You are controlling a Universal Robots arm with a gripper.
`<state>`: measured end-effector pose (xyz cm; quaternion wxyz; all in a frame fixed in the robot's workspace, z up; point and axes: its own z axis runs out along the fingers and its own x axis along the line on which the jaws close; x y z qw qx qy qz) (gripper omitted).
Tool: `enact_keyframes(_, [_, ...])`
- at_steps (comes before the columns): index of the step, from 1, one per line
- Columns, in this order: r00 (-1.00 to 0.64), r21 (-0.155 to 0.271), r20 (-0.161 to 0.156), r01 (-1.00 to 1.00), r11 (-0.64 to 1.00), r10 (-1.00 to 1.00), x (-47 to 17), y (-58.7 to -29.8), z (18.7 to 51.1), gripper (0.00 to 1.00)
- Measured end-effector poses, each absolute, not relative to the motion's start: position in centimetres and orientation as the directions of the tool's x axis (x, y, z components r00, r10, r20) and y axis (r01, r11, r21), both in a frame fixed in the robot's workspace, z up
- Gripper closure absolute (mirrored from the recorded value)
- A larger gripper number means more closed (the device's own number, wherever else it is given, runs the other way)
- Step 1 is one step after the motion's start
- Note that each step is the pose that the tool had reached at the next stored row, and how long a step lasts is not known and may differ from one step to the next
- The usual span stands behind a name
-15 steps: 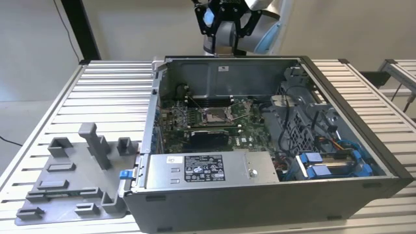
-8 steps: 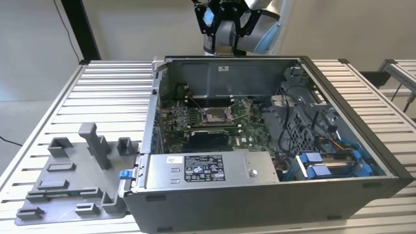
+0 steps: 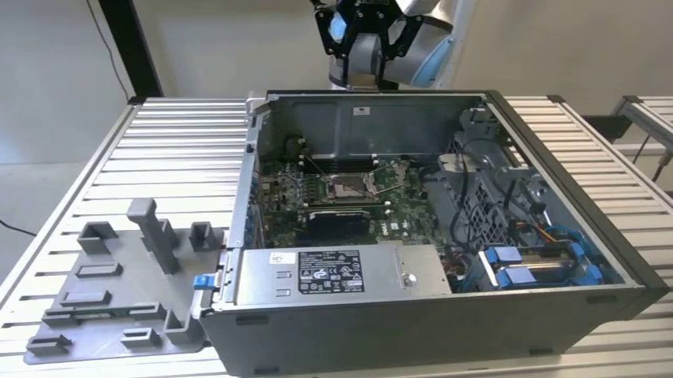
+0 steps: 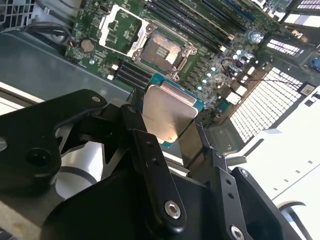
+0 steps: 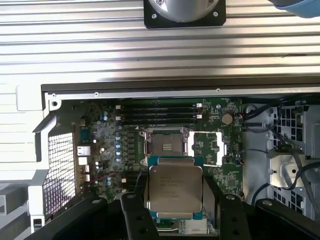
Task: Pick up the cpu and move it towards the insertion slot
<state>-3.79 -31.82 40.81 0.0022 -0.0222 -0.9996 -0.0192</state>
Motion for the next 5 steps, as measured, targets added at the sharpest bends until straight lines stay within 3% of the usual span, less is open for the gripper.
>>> enact_keyframes(5, [-0.999,0.038,0.005,0.044,0.998,0.044,-3.79,-31.82,40.81,1.0])
